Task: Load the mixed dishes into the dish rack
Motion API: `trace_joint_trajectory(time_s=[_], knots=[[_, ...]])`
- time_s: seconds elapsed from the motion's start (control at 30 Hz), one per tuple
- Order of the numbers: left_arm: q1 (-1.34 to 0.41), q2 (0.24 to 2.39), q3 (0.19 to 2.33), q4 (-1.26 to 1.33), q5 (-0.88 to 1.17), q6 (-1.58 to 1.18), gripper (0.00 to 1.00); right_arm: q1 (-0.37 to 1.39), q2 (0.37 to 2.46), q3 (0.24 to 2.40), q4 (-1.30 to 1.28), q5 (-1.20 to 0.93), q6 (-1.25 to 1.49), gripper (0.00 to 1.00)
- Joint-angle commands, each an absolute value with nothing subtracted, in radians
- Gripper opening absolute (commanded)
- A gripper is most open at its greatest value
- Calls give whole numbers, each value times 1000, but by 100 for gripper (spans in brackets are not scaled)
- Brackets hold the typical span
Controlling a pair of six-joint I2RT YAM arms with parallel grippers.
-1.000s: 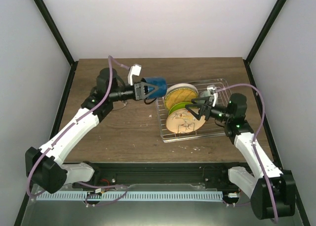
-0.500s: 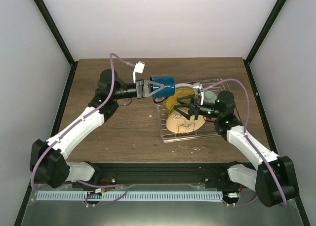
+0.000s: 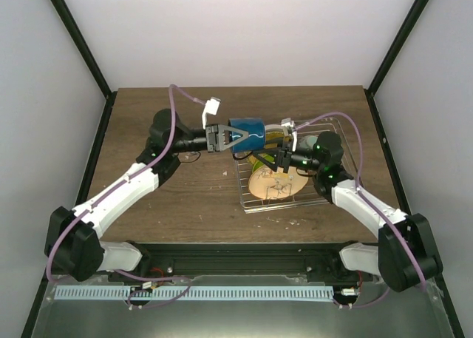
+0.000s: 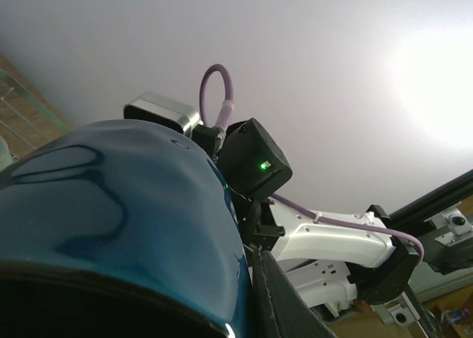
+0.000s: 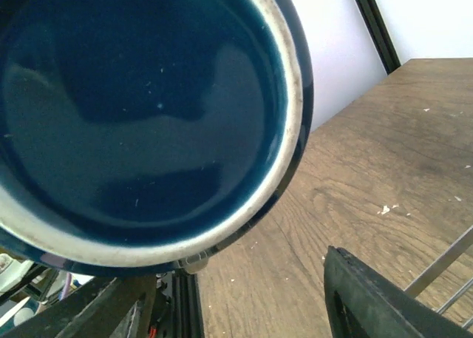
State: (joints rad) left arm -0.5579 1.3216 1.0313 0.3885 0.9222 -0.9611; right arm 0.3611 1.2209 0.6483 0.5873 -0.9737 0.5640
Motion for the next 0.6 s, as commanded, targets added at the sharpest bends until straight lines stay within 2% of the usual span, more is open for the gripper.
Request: trace_joint_trajectory(time_s=[0.0,0.4,0.57], knots=[[-565,1313,1028,548,919,-979,0,374,1235,702,674,-970,605,61],[-586,1387,1029,669,913,-1046,0,383,1268,732,737,-985,645,51],[-592,1408,1031,692,911,-1055,0,382,1270,748,741,-990,647,42]])
